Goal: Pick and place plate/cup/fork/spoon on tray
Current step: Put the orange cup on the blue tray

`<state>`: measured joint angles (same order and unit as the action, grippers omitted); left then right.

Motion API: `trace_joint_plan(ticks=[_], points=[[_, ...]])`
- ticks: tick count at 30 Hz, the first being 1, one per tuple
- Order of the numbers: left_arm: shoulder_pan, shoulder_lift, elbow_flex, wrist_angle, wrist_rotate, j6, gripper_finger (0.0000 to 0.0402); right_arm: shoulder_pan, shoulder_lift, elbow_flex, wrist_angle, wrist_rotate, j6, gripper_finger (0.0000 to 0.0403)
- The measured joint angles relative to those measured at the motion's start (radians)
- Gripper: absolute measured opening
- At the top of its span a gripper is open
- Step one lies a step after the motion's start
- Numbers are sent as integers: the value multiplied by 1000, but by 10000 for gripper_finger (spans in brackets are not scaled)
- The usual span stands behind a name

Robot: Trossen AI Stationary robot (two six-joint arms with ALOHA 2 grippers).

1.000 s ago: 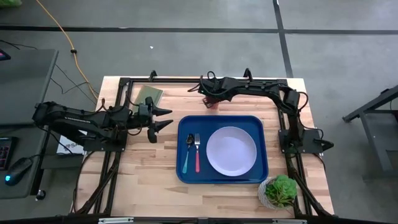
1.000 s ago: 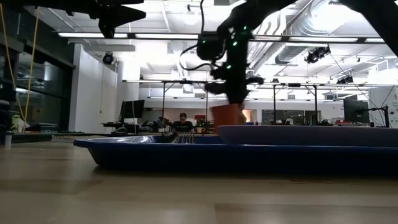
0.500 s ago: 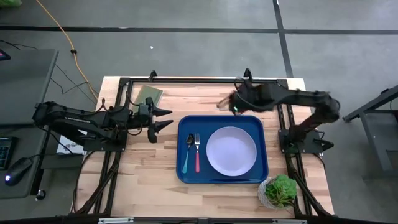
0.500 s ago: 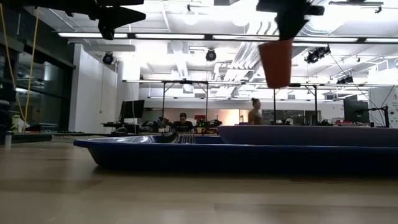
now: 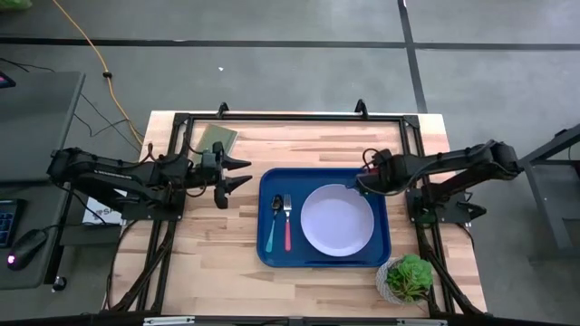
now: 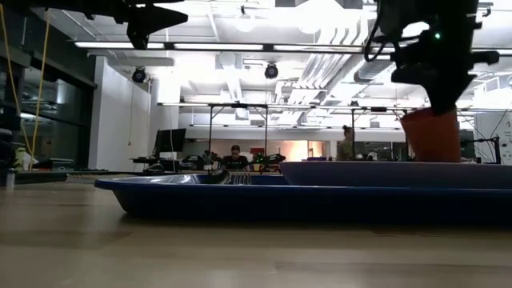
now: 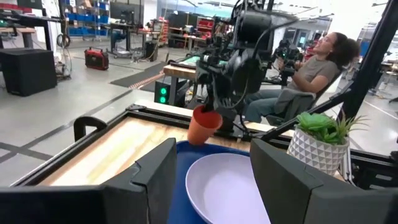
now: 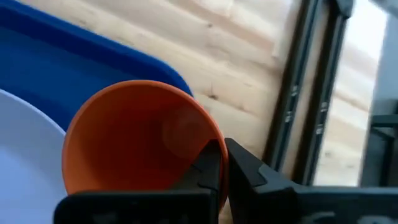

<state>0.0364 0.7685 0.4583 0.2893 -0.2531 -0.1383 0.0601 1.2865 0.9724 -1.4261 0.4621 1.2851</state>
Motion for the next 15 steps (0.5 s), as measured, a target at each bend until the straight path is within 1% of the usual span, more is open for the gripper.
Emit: trace_joint_plan(ticks=[5, 15], points=[[0, 0, 0, 0, 0, 3, 186, 14, -15, -49, 129, -27, -24, 0], [0, 0, 0, 0, 9, 2, 186, 15, -15, -48, 328, -89, -112, 0]])
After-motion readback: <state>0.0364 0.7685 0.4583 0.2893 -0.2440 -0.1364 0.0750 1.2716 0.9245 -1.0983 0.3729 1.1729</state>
